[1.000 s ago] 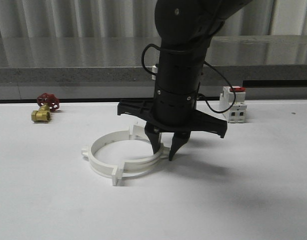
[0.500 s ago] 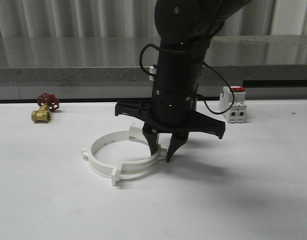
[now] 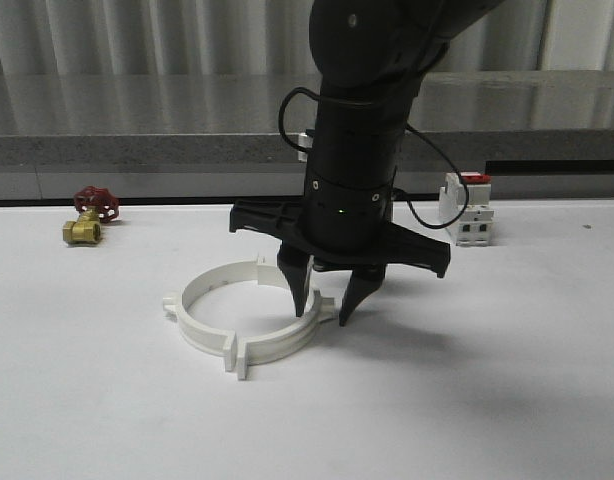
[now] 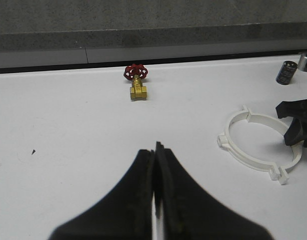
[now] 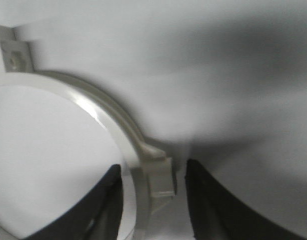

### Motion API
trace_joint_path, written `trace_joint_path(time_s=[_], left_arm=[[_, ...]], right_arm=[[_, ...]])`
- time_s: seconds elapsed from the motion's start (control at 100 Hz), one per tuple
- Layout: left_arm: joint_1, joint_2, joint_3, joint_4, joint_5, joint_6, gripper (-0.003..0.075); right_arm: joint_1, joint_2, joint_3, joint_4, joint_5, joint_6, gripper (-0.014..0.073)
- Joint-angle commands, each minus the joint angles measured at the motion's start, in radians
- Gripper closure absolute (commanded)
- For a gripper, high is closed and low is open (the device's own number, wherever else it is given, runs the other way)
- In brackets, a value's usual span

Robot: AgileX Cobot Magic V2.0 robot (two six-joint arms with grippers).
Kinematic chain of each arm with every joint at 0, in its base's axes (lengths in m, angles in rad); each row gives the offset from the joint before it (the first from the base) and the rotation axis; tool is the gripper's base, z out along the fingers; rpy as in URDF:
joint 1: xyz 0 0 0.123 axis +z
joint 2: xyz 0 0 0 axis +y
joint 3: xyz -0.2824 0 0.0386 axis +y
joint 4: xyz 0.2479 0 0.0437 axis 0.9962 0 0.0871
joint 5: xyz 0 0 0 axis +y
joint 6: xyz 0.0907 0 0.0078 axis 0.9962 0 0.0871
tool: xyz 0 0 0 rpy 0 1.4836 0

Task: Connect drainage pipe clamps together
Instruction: 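Open the right gripper and lift it away from the ring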

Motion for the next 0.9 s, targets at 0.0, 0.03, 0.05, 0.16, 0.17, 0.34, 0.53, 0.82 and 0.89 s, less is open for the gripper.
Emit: trace_joint_path(time_s=[0.0,0.03,0.05,0.16,0.17,0.34,0.53,0.82,0.89], left_arm=[[0.002,0.007,-0.027,-0.009,-0.073,0.000,0.0741],[0.002,0.007,-0.027,-0.009,-0.073,0.000,0.0741],[0.002,0.007,-0.027,-0.009,-0.073,0.000,0.0741],[0.002,0.007,-0.027,-0.009,-0.073,0.000,0.0741],[0.002,0.007,-0.027,-0.009,-0.073,0.000,0.0741],[0.002,0.007,-0.027,-0.009,-0.073,0.000,0.0741],[0.002,0.007,-0.027,-0.009,-0.073,0.000,0.0741],[0.002,0.007,-0.027,-0.009,-0.073,0.000,0.0741],[0.002,0.007,-0.027,-0.009,-0.073,0.000,0.0741]], right_arm=[[0.001,-0.056,-0.028,-0.005,-0.025,-0.017,0.0207],[0.001,-0.056,-0.028,-0.005,-0.025,-0.017,0.0204],[0.001,-0.056,-0.028,-0.005,-0.025,-0.017,0.0204],[0.001,-0.056,-0.028,-0.005,-0.025,-0.017,0.0204],[0.001,-0.056,-0.028,-0.005,-0.025,-0.017,0.0204],[0.000,-0.066,-0.028,-0.007,-0.017,-0.025,0.0209],[-0.012,-0.134,-0.028,-0.086,0.003,-0.094,0.0209],[-0.099,-0.356,-0.028,-0.202,0.117,-0.339,0.0209],[-0.133,-0.417,-0.025,-0.202,0.146,-0.394,0.0209]])
